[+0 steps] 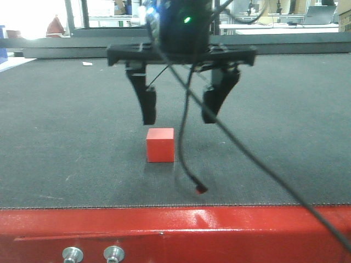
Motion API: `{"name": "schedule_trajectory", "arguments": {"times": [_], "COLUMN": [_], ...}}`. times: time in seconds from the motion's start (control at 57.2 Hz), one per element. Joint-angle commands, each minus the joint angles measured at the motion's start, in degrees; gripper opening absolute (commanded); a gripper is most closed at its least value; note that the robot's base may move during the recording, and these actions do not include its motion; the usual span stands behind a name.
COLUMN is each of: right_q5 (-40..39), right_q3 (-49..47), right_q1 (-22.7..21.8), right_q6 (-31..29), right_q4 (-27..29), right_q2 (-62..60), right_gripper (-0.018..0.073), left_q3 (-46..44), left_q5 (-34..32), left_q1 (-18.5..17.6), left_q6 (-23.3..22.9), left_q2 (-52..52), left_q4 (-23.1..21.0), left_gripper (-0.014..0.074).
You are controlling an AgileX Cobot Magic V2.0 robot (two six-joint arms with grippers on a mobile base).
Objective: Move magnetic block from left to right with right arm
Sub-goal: 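Lower the open right gripper over the red cube, fingers straddling it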
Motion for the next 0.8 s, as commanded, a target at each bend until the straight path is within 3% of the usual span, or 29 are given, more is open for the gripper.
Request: {"name": "schedule_trajectory", "arguments": {"times": [0.0, 0.786], "right_q5": [0.5, -3.0], "right_q3": [-4.2, -6.0], "right_q1": [0.2, 0.4], "right_q6": [0.4, 2.3], "right_q4": [-0.1, 0.5], "right_q2": [-0.9, 3.5], "right_gripper": [0.0601, 0.0601], "left_q3": [0.6, 0.6], "left_q5": [-4.4, -4.4], "left_q1": [-0.2, -0.2], "left_q6": [0.0, 0.0], "left_q2": [-0.6, -0.6], "left_q4": [0.0, 0.0], "left_gripper": [-0.0126, -0.0126]}}
